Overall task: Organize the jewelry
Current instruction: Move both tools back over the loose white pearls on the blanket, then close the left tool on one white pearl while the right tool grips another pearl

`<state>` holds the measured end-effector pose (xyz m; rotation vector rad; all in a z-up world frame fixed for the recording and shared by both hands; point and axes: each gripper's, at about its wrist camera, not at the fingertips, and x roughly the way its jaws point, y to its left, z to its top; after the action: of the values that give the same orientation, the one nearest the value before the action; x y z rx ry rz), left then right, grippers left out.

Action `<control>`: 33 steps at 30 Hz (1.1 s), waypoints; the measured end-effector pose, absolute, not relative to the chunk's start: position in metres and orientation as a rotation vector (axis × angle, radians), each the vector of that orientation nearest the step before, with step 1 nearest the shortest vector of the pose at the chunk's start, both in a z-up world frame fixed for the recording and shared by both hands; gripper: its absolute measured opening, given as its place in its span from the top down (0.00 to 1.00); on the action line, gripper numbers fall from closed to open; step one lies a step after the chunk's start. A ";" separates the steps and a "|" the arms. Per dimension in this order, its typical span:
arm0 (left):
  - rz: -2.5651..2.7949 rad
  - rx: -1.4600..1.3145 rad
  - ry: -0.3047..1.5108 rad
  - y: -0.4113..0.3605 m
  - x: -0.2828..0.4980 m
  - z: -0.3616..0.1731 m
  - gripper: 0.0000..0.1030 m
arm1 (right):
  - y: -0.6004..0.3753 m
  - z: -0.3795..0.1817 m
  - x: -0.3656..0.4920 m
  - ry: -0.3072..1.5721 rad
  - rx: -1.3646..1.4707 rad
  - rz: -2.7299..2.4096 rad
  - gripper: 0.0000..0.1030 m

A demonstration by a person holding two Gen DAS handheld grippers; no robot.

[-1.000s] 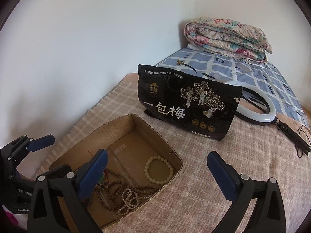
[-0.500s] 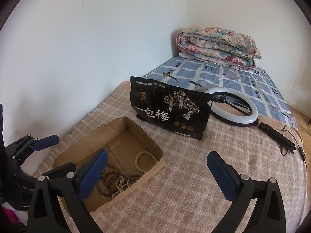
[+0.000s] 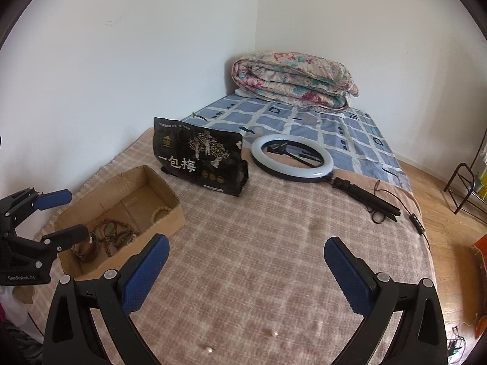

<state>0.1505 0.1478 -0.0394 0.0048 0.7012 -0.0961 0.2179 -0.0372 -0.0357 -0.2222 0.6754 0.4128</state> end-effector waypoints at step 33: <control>-0.374 0.031 0.877 0.015 0.142 -0.144 0.65 | -0.127 -0.163 0.212 0.858 -0.215 0.564 0.39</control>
<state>0.1416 0.0149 -0.1440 0.0308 0.8771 -0.3737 0.2116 -0.1269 -0.1634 -0.2148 0.8581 0.5643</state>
